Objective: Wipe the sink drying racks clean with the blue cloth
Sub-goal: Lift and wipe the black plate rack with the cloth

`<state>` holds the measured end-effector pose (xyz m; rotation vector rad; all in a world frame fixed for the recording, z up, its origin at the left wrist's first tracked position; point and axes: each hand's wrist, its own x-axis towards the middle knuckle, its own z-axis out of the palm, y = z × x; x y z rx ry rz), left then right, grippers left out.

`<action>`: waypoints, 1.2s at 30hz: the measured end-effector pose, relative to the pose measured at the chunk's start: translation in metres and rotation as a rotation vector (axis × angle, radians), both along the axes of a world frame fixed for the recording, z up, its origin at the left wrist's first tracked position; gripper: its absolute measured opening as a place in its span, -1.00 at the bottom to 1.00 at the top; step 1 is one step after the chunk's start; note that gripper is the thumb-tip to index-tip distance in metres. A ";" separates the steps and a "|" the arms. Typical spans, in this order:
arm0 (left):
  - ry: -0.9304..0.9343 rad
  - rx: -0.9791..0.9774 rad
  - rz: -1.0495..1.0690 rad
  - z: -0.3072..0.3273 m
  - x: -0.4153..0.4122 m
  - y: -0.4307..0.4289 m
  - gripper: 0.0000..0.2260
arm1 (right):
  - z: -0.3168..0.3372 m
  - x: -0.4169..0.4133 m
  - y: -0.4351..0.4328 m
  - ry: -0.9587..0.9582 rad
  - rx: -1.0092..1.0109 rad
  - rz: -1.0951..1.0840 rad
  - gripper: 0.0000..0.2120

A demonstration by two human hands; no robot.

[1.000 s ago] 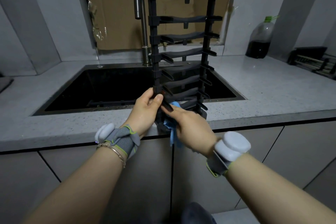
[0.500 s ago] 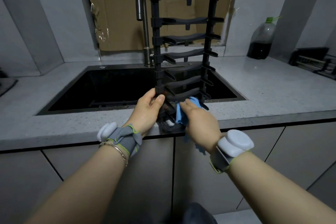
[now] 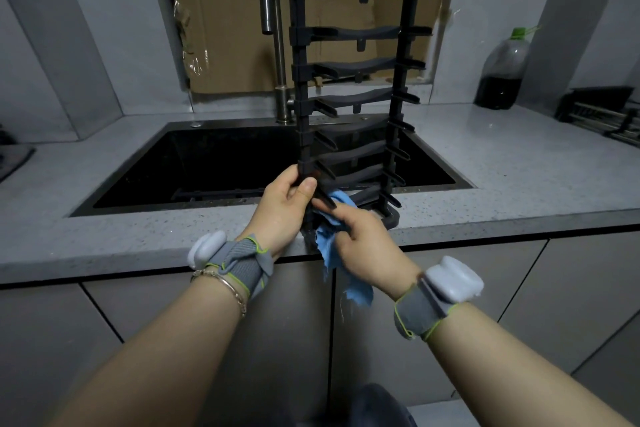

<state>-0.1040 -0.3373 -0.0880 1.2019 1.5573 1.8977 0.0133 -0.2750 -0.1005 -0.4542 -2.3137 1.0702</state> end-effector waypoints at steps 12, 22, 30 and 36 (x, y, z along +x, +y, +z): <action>0.034 -0.076 -0.036 0.003 -0.004 0.000 -0.79 | 0.018 0.027 0.032 -0.667 0.785 -0.392 -0.39; 0.046 -0.072 0.019 0.001 0.001 0.003 -0.80 | 0.005 0.000 0.003 -0.236 0.301 -0.207 -0.47; 0.117 -0.062 0.065 0.000 0.001 0.003 -0.78 | 0.001 0.036 0.007 -0.082 -0.027 -0.189 -0.51; 0.182 -0.048 0.116 -0.002 0.003 0.004 -0.83 | 0.001 0.044 0.020 0.069 -0.033 -0.523 -0.68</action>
